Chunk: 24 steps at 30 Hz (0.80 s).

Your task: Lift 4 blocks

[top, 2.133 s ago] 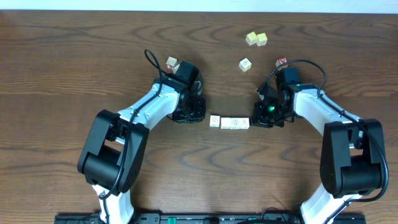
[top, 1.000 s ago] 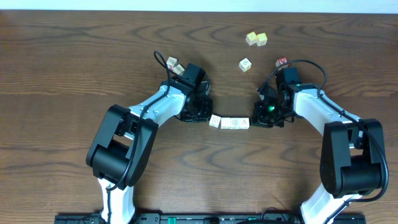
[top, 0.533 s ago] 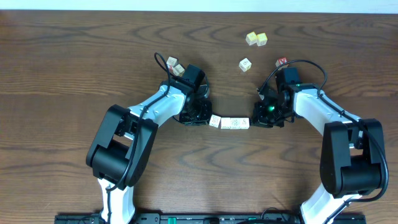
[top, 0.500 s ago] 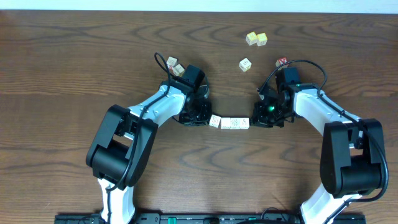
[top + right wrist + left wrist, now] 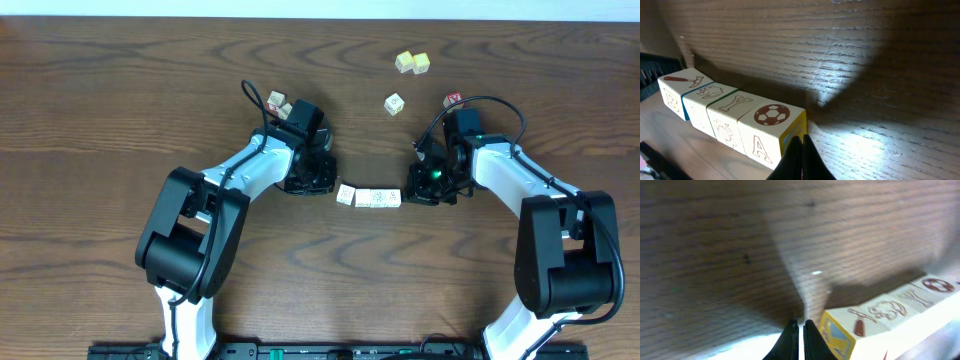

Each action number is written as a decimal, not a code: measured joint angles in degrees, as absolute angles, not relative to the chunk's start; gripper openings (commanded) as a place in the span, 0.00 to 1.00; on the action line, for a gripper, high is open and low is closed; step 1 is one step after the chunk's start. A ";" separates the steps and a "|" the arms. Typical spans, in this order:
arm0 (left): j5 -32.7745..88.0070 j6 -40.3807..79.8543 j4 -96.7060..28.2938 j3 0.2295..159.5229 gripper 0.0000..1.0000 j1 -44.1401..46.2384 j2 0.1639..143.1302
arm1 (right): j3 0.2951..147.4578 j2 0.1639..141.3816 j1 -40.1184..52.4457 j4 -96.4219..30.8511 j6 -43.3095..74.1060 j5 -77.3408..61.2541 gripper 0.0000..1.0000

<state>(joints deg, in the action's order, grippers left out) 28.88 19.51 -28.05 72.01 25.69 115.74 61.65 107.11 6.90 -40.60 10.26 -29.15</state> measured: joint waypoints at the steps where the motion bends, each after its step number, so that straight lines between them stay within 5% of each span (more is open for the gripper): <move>1: 29.54 19.18 -28.05 72.01 0.07 25.69 115.74 | 61.65 107.11 6.90 -40.60 10.26 -29.15 0.01; 24: 34.37 17.93 -30.46 72.01 0.07 25.71 115.74 | 61.65 107.11 6.90 -40.66 10.26 -29.15 0.01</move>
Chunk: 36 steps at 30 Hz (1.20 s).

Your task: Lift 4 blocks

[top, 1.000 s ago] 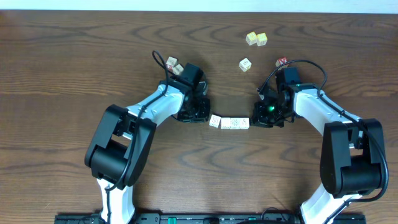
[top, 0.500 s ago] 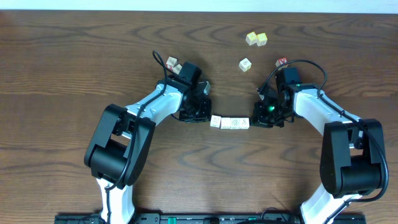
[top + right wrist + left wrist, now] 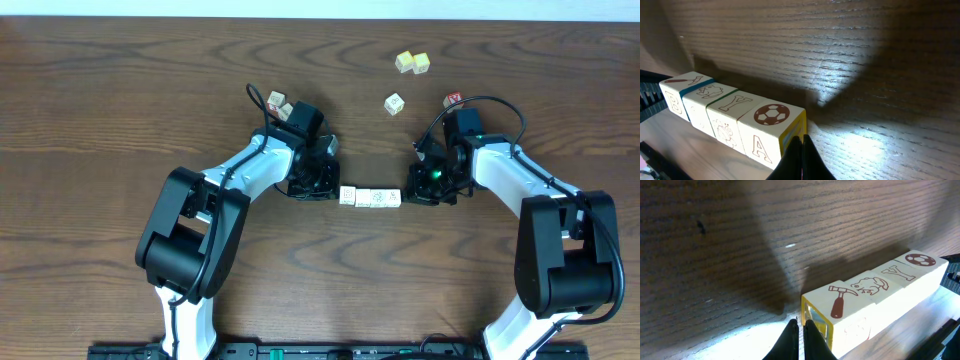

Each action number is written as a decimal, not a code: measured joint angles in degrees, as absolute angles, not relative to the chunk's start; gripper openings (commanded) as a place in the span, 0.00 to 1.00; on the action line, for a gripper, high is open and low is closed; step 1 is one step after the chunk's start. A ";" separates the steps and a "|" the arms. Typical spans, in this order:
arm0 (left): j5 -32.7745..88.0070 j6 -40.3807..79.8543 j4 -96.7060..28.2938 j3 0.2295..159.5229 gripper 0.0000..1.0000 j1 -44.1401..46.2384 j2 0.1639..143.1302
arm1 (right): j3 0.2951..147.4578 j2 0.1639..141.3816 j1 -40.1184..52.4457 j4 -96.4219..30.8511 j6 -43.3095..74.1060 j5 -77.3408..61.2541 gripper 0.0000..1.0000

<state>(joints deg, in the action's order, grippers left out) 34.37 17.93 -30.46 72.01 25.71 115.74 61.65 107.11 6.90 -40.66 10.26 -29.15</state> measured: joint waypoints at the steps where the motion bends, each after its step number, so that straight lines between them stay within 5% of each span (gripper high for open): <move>1: 34.33 17.93 -30.52 72.01 0.07 25.71 115.74 | 61.65 107.11 6.90 -40.66 10.26 -29.15 0.01; 15: 30.39 17.89 -33.04 72.01 0.07 25.69 112.33 | 61.65 107.11 6.90 -40.60 10.26 -29.15 0.01; 36: 5.74 17.61 -24.53 72.01 0.07 35.77 107.15 | 61.65 107.11 6.90 -40.64 10.26 -28.60 0.01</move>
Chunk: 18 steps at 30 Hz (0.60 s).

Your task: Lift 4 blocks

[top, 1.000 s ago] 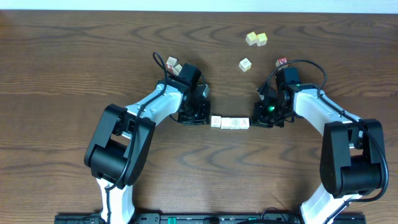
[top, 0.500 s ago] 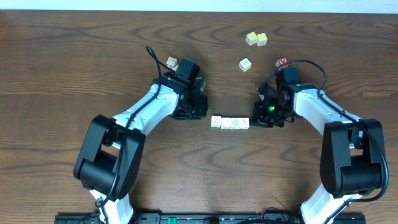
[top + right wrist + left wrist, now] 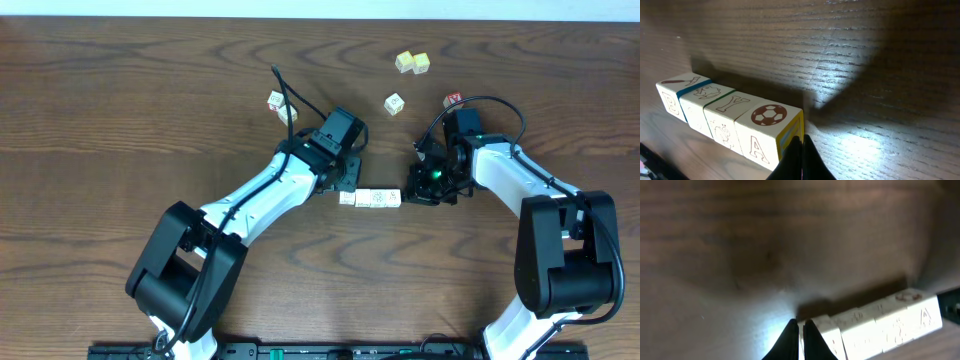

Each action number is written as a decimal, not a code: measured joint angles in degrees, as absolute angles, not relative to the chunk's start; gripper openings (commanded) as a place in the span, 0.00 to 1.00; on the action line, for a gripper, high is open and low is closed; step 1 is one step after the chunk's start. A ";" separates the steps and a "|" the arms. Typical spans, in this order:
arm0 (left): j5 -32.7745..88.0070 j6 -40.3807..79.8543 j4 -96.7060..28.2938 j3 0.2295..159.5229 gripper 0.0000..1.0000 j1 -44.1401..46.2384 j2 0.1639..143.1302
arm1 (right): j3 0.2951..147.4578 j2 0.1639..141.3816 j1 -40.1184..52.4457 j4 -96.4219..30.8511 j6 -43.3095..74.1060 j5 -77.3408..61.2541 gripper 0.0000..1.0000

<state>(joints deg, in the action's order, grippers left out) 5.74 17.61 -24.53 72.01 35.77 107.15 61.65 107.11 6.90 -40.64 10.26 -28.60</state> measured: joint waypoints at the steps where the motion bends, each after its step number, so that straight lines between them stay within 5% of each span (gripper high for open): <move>1: 5.61 17.58 -24.25 72.01 0.07 35.70 107.15 | 61.65 107.11 6.90 -40.66 10.26 -28.58 0.01; 18: 8.16 18.63 -23.14 72.01 0.07 36.23 110.74 | 61.65 107.11 6.90 -40.64 10.26 -28.51 0.01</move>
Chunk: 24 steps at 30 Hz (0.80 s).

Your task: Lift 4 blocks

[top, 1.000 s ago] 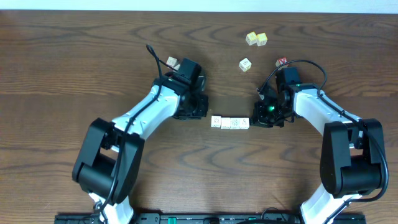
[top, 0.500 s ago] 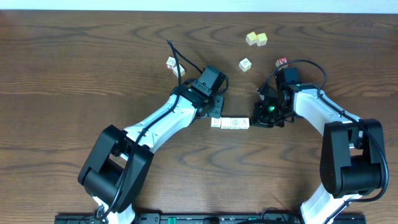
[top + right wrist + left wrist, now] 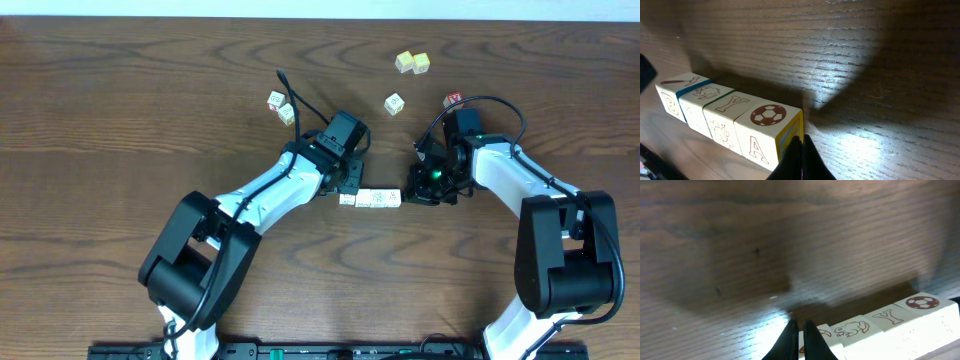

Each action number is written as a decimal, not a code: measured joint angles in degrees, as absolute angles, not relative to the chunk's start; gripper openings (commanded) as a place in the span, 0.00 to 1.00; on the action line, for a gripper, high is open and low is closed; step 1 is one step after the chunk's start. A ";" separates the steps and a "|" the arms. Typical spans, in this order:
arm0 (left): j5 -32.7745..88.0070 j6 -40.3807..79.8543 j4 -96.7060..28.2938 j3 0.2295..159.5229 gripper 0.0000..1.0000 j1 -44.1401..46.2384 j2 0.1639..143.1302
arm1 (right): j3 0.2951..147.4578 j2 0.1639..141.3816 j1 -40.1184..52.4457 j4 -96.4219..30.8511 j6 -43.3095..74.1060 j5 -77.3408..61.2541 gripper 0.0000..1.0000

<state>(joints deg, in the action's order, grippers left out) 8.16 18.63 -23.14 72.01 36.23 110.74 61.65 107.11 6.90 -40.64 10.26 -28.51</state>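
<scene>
Four cream blocks form one tight row (image 3: 370, 198) on the dark wood table; their tops show a hammer (image 3: 675, 80), a frog (image 3: 704, 91), a Y (image 3: 735, 102) and a soccer ball (image 3: 768, 114). My right gripper (image 3: 801, 142) is shut, and its tips press the yellow end face of the ball block. At the opposite end my left gripper (image 3: 799, 326) is shut too, with its tips against the hammer block (image 3: 817, 334). In the overhead view the left gripper (image 3: 343, 191) and the right gripper (image 3: 408, 196) bracket the row. Whether the row rests on the wood cannot be told.
Loose blocks lie farther back: a pair (image 3: 281, 106) behind the left arm, a pair (image 3: 412, 62) near the far edge, a single one (image 3: 395, 103), and a red-topped one (image 3: 452, 99) by the right arm's cable.
The left wrist view was blurred and is now sharp, with the shut tips right at the hammer block's end. The left arm has shifted slightly. Row and right gripper are unchanged.
At first the hammer block sat slightly askew, apart from the other three, with my left gripper beside it. Then it stood flush in the row. Later the left arm had swung right, uncovering two back blocks. My right gripper stayed shut at the ball end throughout.
</scene>
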 measured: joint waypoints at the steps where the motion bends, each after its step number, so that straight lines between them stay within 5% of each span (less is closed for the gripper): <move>1: 8.51 18.68 -23.14 72.01 0.07 36.23 110.76 | 61.65 107.11 6.90 -40.64 10.26 -28.51 0.01; 24: 10.76 19.29 -25.32 72.01 0.07 36.23 110.76 | 61.65 107.11 6.90 -40.64 10.26 -28.51 0.01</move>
